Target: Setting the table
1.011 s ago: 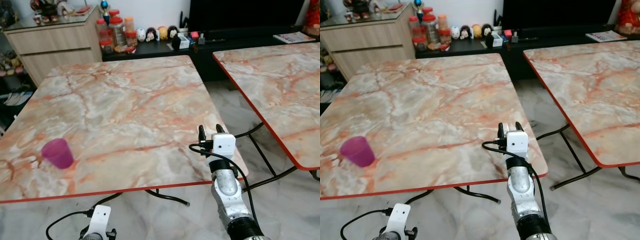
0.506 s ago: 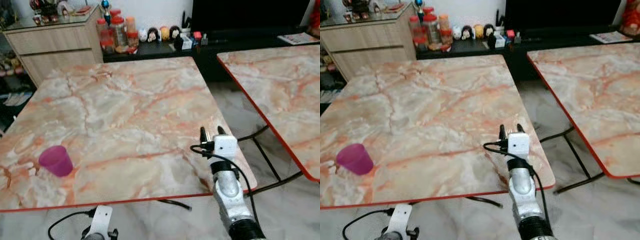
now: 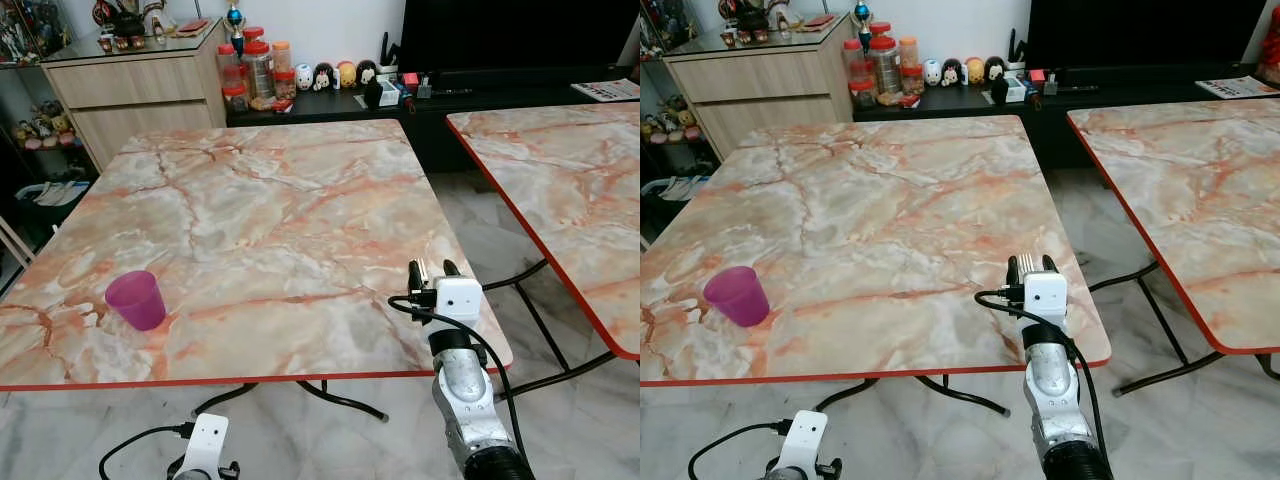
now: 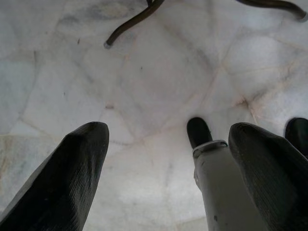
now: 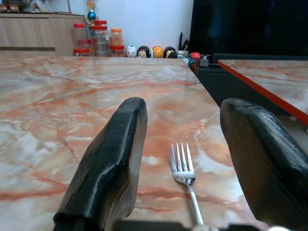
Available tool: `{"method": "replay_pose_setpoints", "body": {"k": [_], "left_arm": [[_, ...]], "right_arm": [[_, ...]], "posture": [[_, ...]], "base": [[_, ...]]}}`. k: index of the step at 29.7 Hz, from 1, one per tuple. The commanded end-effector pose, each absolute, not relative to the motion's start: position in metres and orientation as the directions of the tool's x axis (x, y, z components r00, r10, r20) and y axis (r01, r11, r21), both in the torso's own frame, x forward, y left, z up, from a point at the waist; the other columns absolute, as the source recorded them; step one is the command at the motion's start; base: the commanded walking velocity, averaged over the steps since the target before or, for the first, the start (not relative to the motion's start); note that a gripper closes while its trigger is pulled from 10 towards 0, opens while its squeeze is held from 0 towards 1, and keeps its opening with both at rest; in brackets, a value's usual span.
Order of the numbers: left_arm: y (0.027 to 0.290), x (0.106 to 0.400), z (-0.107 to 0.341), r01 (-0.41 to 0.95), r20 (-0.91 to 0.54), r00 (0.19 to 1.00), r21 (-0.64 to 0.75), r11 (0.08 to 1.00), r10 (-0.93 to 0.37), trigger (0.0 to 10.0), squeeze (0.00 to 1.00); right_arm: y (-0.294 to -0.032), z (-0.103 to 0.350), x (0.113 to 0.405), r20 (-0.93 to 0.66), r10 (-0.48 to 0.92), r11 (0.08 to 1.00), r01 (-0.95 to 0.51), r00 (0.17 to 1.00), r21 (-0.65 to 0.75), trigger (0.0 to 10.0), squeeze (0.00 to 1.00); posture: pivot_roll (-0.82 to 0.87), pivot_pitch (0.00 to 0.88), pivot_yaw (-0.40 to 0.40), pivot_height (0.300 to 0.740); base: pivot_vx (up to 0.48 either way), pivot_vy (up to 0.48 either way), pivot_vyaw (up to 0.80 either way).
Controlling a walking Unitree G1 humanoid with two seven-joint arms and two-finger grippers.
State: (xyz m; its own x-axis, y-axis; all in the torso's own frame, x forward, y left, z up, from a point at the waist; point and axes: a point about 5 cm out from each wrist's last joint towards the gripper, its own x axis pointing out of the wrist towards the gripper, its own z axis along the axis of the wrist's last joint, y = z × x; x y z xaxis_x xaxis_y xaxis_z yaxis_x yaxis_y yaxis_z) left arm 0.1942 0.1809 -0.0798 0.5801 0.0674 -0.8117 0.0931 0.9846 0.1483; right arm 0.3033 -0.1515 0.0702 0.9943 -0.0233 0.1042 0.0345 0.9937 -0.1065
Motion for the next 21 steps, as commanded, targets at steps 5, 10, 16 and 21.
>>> {"method": "replay_pose_setpoints", "body": {"k": [5, 10, 16, 21], "left_arm": [[0.1822, 0.1929, -0.0805, 0.083, -0.815, 0.574, 0.151, 0.985, 0.076, 10.0, 0.00], [0.1838, 0.1921, -0.0807, 0.082, -0.816, 0.572, 0.153, 0.985, 0.079, 10.0, 0.00], [0.1842, 0.1921, -0.0807, 0.082, -0.816, 0.572, 0.154, 0.985, 0.080, 10.0, 0.00], [0.1844, 0.1918, -0.0807, 0.082, -0.816, 0.572, 0.153, 0.985, 0.080, 10.0, 0.00]], "right_arm": [[-0.1517, 0.0749, 0.3048, 0.116, -0.031, 0.994, 0.043, 0.993, -0.097, 10.0, 0.00], [-0.1474, 0.0735, 0.3036, 0.110, -0.020, 0.995, 0.030, 0.994, -0.092, 10.0, 0.00], [-0.1462, 0.0737, 0.3036, 0.111, -0.018, 0.996, 0.028, 0.994, -0.086, 10.0, 0.00], [-0.1459, 0.0740, 0.3040, 0.111, -0.017, 0.996, 0.027, 0.994, -0.085, 10.0, 0.00]], "posture": [[-0.07, 0.000, 0.033, 0.740], [-0.07, 0.000, 0.033, 0.740], [-0.07, 0.000, 0.034, 0.740], [-0.07, 0.000, 0.036, 0.740]], "base": [[0.276, 0.000, 0.00], [0.271, 0.000, 0.00], [0.265, 0.000, 0.00], [0.265, 0.000, 0.00]]}}
